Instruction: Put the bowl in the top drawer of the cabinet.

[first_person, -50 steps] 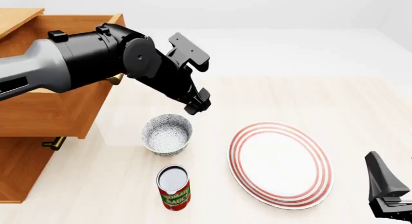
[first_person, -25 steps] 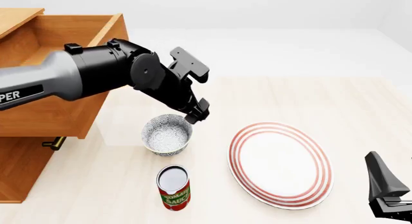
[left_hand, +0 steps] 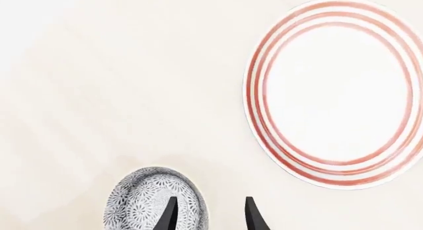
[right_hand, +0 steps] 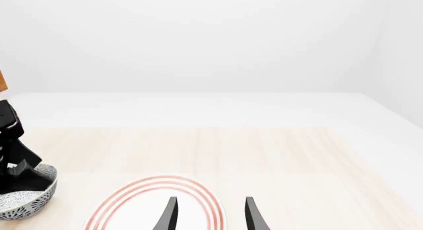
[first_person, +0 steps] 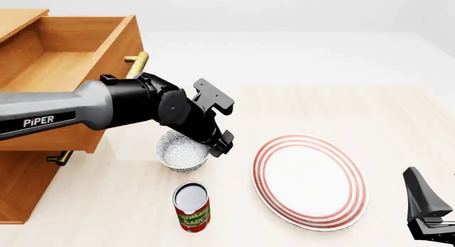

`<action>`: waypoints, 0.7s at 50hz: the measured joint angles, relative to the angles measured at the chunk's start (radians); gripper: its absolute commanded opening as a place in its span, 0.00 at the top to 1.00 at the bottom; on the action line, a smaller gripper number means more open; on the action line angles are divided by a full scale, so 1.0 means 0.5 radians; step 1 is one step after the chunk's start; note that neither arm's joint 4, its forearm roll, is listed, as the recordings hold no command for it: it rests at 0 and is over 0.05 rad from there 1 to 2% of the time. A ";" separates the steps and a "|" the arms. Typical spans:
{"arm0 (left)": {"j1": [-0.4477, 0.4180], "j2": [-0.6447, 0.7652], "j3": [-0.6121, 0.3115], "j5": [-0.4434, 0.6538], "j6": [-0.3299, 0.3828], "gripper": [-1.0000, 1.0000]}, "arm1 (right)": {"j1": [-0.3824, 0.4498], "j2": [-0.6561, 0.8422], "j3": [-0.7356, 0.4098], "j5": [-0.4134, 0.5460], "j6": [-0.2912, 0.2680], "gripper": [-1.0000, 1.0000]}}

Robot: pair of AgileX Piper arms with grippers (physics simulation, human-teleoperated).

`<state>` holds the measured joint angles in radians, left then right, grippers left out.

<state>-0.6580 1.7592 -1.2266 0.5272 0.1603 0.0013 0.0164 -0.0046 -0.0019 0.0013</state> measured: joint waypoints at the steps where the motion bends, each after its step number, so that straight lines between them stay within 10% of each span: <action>1: -0.002 0.003 0.007 -0.006 -0.004 0.00 | 0.000 0.000 0.000 0.000 0.000 0.00; 35: -0.004 0.069 0.122 -0.129 -0.060 0.00 | 0.000 0.000 0.000 0.000 0.000 0.00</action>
<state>-0.6598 1.7936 -1.1656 0.4626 0.1306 0.0012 0.0163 -0.0046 -0.0019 0.0013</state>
